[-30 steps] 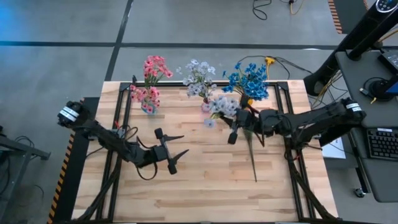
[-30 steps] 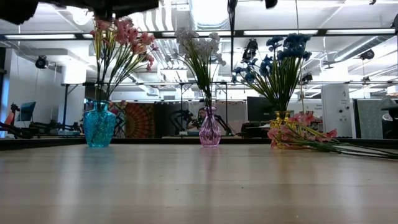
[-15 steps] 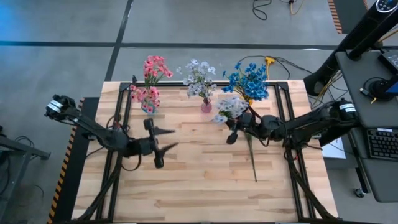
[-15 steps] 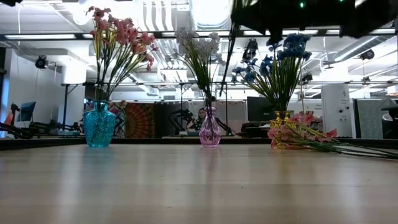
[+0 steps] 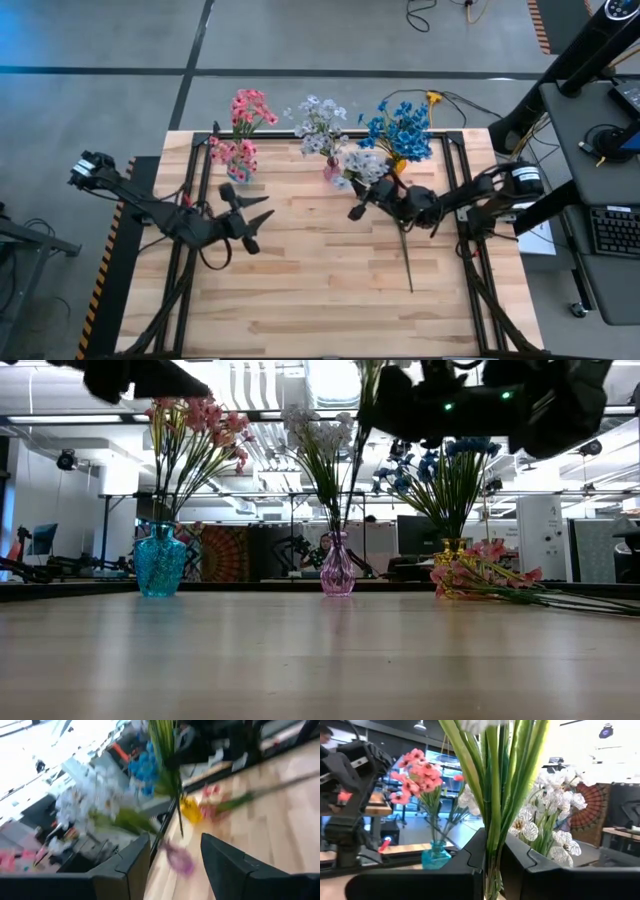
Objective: Sort flowers into vase by color
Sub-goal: Put the white flowers into the pink vase
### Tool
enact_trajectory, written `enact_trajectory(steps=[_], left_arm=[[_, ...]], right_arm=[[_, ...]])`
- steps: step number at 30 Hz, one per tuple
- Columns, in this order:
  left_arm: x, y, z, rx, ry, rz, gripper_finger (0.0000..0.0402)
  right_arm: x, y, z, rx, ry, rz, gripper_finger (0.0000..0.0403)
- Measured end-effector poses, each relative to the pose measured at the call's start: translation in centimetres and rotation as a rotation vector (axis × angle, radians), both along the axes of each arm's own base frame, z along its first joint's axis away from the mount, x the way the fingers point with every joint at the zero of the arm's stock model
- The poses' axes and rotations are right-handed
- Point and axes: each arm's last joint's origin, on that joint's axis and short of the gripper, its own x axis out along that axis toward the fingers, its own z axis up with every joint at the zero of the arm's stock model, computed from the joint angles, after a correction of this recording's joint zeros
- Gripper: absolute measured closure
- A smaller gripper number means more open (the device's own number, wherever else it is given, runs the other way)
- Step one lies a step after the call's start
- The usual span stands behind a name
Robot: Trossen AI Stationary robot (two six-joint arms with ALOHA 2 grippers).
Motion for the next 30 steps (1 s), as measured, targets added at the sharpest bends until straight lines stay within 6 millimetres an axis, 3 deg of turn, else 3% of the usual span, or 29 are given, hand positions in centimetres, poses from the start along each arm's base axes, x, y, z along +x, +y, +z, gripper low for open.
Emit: enact_trajectory(steps=[5, 17, 30], left_arm=[[-0.6, 0.5, -0.9, 0.01, 0.07, 0.071, 0.0253], [-0.9, 0.7, -1.0, 0.026, 0.077, 0.118, 0.0259], [-0.8, 0.7, -1.0, 0.025, 0.075, 0.12, 0.0259]], right_arm=[[0.7, -1.0, 0.5, 0.002, -0.015, -0.041, 0.0374], [0.4, -3.0, 1.4, -0.012, -0.038, -0.093, 0.0374], [0.3, -3.6, 1.3, 0.001, -0.046, -0.084, 0.0374]])
